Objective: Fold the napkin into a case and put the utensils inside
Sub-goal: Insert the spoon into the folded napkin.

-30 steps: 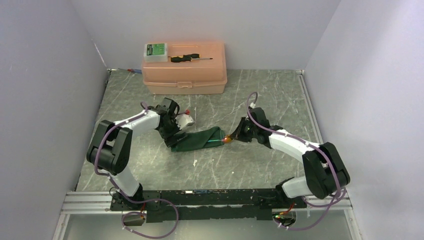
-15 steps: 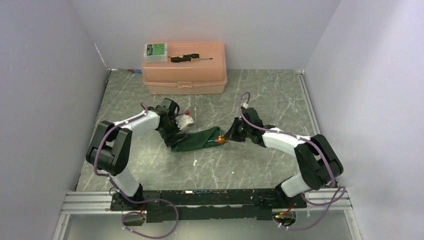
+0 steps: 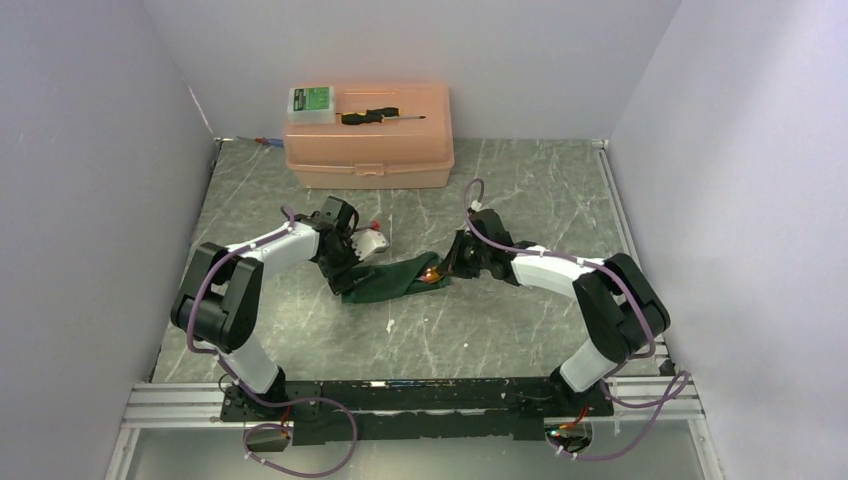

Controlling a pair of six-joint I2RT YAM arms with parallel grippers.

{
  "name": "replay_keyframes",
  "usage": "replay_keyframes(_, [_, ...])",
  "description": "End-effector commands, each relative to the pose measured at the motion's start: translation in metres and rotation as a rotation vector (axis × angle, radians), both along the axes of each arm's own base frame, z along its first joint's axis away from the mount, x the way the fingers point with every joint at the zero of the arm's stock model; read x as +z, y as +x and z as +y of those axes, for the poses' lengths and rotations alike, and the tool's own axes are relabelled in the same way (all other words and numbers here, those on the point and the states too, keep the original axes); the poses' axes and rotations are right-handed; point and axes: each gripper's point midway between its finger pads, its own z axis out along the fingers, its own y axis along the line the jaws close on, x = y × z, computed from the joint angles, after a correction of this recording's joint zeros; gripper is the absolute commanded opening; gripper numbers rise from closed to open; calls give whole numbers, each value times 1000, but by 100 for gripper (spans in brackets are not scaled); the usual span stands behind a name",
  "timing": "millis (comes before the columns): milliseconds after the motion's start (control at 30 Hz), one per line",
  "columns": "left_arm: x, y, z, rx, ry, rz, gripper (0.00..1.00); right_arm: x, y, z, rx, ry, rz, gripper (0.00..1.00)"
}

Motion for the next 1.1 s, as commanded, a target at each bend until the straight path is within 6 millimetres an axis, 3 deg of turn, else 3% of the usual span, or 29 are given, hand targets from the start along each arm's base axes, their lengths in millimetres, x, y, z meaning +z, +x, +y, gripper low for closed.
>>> replay_keyframes(0, [-25, -16, 13, -28, 68, 57, 95, 3, 8, 13, 38, -8, -42, 0])
replay_keyframes(100, [-23, -14, 12, -25, 64, 57, 95, -5, 8, 16, 47, -28, -48, 1])
replay_keyframes(200, [-23, -13, 11, -28, 64, 60, 95, -11, 11, 14, 44, -80, -77, 14])
replay_keyframes(300, [-24, -12, 11, -33, 68, 61, 95, -11, 13, 9, 33, -129, -105, 21])
replay_keyframes(367, [-25, -13, 12, -35, 72, 66, 95, -7, 15, 4, 24, -148, -127, 26])
replay_keyframes(500, [-25, -13, 14, -36, 85, 65, 95, 9, 20, -11, 4, -226, -172, 48])
replay_keyframes(600, [-22, -13, 14, -35, 85, 65, 95, 22, 19, -23, -1, -273, -200, 58])
replay_keyframes(733, [-16, -12, 13, -24, 76, 75, 95, 36, 16, -39, -22, -325, -235, 58])
replay_keyframes(833, [-6, -14, 10, 3, 39, 115, 95, 49, 13, -40, -23, -292, -280, 52])
replay_keyframes(1067, [44, -6, 4, 84, -65, 169, 95, 55, 10, -36, -15, -267, -277, 52])
